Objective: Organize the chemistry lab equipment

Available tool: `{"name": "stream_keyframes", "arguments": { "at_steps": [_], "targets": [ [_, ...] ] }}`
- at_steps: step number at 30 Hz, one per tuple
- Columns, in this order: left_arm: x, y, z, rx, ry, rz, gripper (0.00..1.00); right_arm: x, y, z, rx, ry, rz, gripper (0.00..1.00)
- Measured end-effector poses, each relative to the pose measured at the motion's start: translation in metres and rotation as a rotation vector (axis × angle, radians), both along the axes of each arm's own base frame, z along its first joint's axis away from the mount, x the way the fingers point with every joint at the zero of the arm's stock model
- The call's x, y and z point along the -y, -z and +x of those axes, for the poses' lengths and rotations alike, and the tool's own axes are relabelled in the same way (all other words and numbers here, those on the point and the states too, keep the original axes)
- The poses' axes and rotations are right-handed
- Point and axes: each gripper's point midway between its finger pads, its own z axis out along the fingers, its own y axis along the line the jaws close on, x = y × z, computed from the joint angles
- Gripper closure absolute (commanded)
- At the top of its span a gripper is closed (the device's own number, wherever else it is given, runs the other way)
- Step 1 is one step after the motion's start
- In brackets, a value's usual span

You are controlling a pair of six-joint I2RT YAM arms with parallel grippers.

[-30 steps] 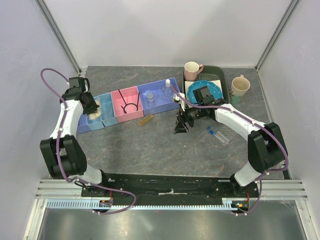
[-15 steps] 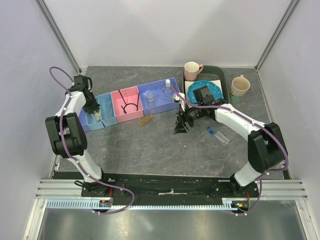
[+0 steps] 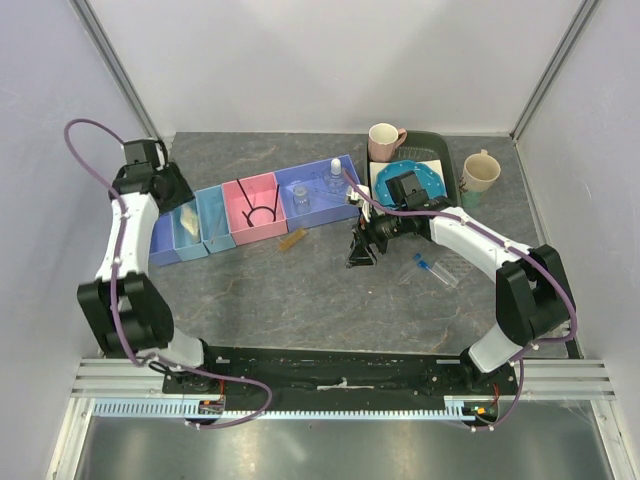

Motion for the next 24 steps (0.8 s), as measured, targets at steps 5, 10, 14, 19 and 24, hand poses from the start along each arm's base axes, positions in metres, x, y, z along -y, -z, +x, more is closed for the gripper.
{"name": "stream_keyframes", "arguments": {
  "at_steps": [5,10,14,19,24],
  "targets": [
    [0.024,-0.06,-0.017,0.213,0.08,-0.037,0.25,-0.002,-0.002,0.0,0.005,-0.006,0.003,0.24],
    [0.074,-0.077,-0.049,0.361,0.269,-0.163,0.25,-0.006,-0.003,-0.003,0.007,-0.018,0.004,0.24],
    [0.124,-0.076,-0.072,0.41,0.444,-0.224,0.27,-0.008,-0.004,-0.004,0.009,-0.025,0.005,0.24],
    [0.198,-0.065,-0.105,0.416,0.707,-0.25,0.29,-0.01,-0.006,-0.002,0.012,-0.029,0.007,0.23],
    [0.241,-0.022,-0.125,0.31,0.853,-0.21,0.3,-0.011,-0.006,-0.002,0.014,-0.03,0.006,0.23]
  ]
}}
